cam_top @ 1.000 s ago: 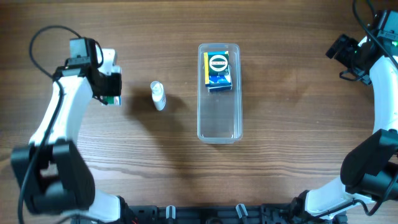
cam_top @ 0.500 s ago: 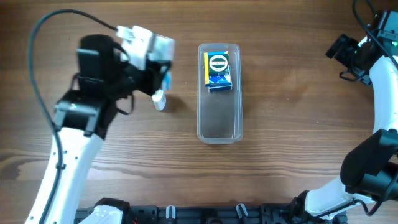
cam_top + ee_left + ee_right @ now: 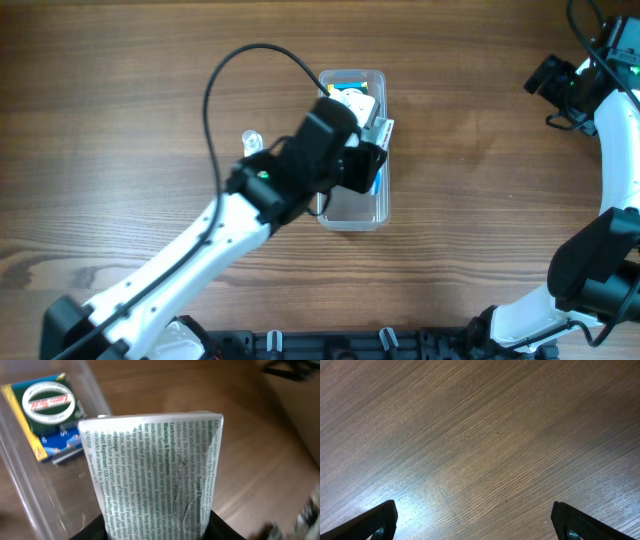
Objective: Pack container
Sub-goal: 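Carry the box right and lower it into the container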
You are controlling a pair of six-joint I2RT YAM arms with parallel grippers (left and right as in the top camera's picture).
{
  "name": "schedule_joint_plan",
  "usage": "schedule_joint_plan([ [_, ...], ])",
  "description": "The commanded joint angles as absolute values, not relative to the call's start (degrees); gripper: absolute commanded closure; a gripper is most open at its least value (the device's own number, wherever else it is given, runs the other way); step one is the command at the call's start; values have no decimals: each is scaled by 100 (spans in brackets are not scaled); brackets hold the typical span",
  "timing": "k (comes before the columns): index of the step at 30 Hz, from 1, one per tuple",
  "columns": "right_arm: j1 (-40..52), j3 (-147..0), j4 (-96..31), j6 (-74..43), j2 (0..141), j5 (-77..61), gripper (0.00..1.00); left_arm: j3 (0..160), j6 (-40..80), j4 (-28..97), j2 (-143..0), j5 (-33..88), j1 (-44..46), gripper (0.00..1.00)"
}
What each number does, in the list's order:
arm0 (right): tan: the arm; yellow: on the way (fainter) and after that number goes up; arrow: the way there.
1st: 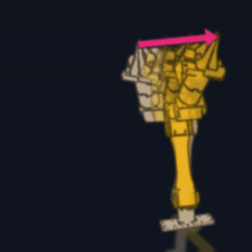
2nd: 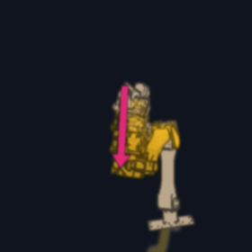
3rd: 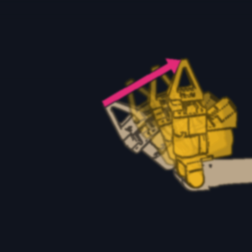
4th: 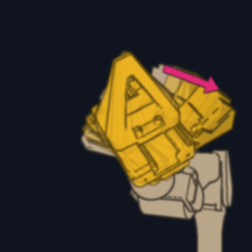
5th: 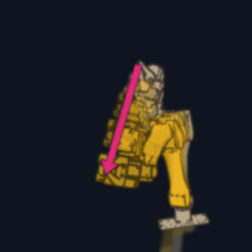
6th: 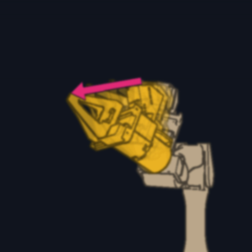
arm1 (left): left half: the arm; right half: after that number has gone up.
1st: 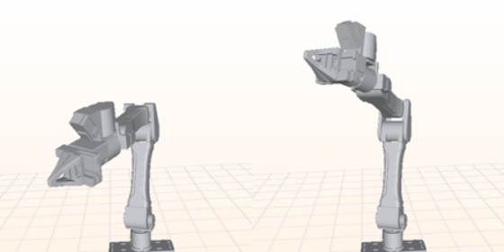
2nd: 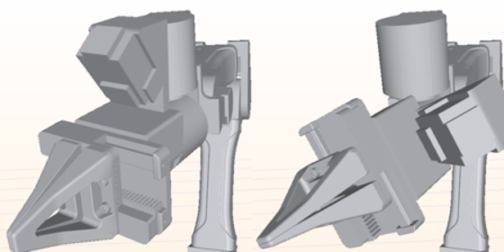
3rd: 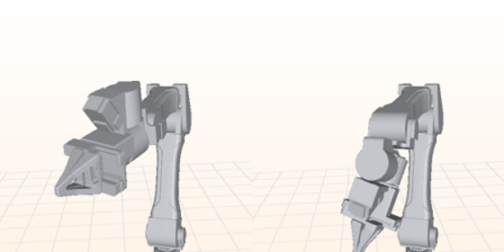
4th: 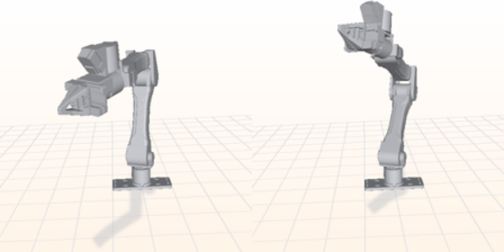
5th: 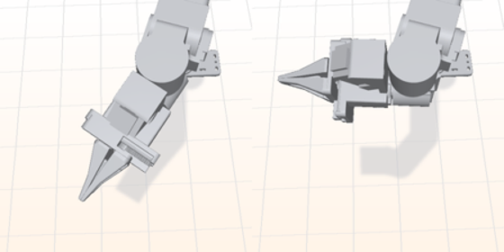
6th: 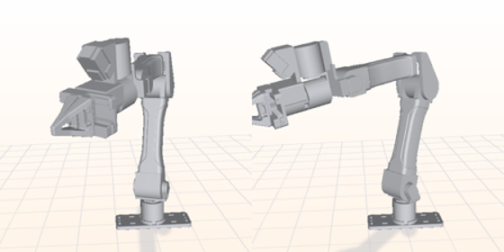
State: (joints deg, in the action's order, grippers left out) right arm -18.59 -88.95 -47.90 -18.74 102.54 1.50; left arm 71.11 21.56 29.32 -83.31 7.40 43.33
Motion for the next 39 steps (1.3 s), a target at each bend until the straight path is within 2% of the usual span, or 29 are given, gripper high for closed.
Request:
schedule_joint_plan([
  [1, -1857, -8864, -4733, -1817, 10265, 119, 0, 7205, 3590, 2714, -8770, -445, 4519, 56],
  [5, -1857, -8864, -4733, -1817, 10265, 117, 0, 7205, 4145, 2539, -9247, -611, 4521, 57],
  [18, -1857, -8864, -4733, -1817, 10265, 119, 0, 7203, 4141, 2351, -10530, -611, 4523, 57],
  [28, -1857, -8864, -4733, -1817, 10265, 119, 0, 7203, 4141, 2921, -10606, -497, 4668, 54],
  [39, -1857, -8864, -4733, -1817, 10265, 119, 0, 7203, 4117, 2917, -10608, -506, 4987, 49],
])
